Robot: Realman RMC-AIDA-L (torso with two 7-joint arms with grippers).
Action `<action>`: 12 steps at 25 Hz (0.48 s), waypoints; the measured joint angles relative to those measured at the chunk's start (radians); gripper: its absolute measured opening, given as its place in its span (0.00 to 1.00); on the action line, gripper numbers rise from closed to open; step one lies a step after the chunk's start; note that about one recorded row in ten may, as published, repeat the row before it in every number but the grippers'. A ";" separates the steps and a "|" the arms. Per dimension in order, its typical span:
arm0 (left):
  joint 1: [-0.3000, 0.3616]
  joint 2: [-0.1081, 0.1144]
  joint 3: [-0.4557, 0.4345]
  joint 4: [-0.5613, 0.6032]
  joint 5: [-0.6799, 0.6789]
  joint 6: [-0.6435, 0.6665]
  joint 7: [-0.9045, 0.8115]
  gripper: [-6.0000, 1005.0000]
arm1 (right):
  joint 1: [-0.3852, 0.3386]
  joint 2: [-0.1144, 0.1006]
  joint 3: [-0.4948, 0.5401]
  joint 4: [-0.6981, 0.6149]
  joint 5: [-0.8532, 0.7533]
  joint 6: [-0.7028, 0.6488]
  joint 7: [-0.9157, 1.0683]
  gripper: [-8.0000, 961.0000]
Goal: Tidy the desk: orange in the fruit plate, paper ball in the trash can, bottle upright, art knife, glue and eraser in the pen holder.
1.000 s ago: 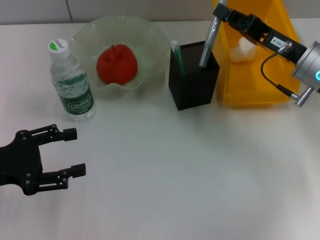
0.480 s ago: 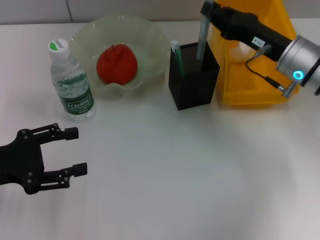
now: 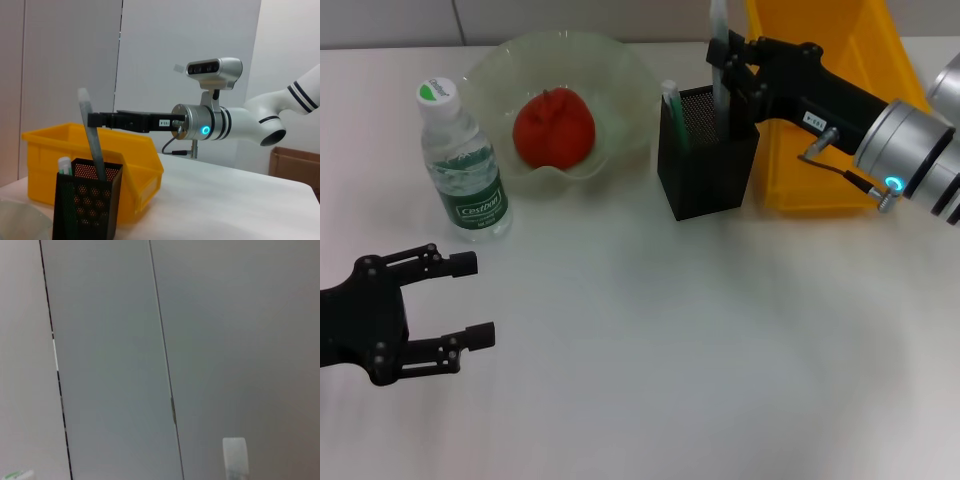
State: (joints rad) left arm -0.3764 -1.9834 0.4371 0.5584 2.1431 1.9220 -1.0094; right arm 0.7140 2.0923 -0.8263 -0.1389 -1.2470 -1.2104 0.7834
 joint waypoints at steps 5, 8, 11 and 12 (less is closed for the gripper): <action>-0.001 0.000 0.000 0.000 -0.005 0.000 0.000 0.80 | -0.008 0.000 0.005 0.001 0.005 0.004 -0.009 0.15; 0.001 0.000 0.000 0.000 -0.005 0.000 0.000 0.80 | -0.010 0.000 0.004 0.001 0.011 0.003 -0.010 0.15; 0.005 0.000 0.000 0.000 -0.006 0.000 -0.001 0.80 | -0.011 0.000 -0.004 0.004 0.011 0.001 -0.010 0.21; 0.006 0.000 0.000 0.000 -0.006 0.000 -0.001 0.80 | -0.011 0.000 -0.005 0.006 0.011 0.001 -0.010 0.24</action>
State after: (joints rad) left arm -0.3709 -1.9834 0.4372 0.5584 2.1373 1.9220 -1.0107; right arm 0.7034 2.0923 -0.8310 -0.1330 -1.2359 -1.2091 0.7730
